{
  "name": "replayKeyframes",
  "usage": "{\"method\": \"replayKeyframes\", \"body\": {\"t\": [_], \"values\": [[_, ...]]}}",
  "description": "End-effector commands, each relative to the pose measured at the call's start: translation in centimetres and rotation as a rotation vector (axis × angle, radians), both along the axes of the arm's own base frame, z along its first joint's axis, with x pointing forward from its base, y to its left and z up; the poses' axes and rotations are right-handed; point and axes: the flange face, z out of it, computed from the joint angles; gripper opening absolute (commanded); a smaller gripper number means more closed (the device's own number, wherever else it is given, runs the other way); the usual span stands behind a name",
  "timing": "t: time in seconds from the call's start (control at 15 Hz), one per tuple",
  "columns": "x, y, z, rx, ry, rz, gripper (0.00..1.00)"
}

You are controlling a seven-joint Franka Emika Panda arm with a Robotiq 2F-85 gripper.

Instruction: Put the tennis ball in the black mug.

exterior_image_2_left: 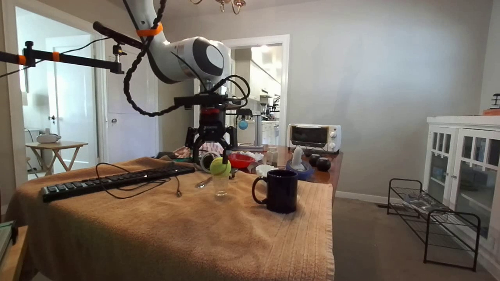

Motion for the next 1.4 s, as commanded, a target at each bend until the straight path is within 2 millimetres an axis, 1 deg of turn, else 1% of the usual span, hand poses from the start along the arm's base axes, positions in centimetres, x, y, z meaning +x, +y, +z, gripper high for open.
{"method": "replayKeyframes", "body": {"t": [0.0, 0.33, 0.53, 1.0, 1.07, 1.13, 1.2, 1.27, 1.33], "values": [[1.0, 0.8, -1.5, -0.018, -0.028, 0.033, 1.0], [1.7, 1.6, -2.3, -0.009, -0.063, 0.07, 1.0], [2.3, 2.2, -2.5, 0.006, -0.089, 0.081, 1.0], [3.1, 2.3, -2.8, 0.012, -0.113, 0.081, 1.0], [3.1, 2.4, -2.8, 0.012, -0.115, 0.081, 0.97], [3.2, 2.4, -2.9, 0.012, -0.116, 0.081, 0.73], [3.2, 2.4, -2.9, 0.012, -0.117, 0.082, 0.73], [3.2, 2.4, -3.0, 0.013, -0.119, 0.083, 0.69], [3.2, 2.4, -3.0, 0.013, -0.122, 0.084, 0.61]]}}
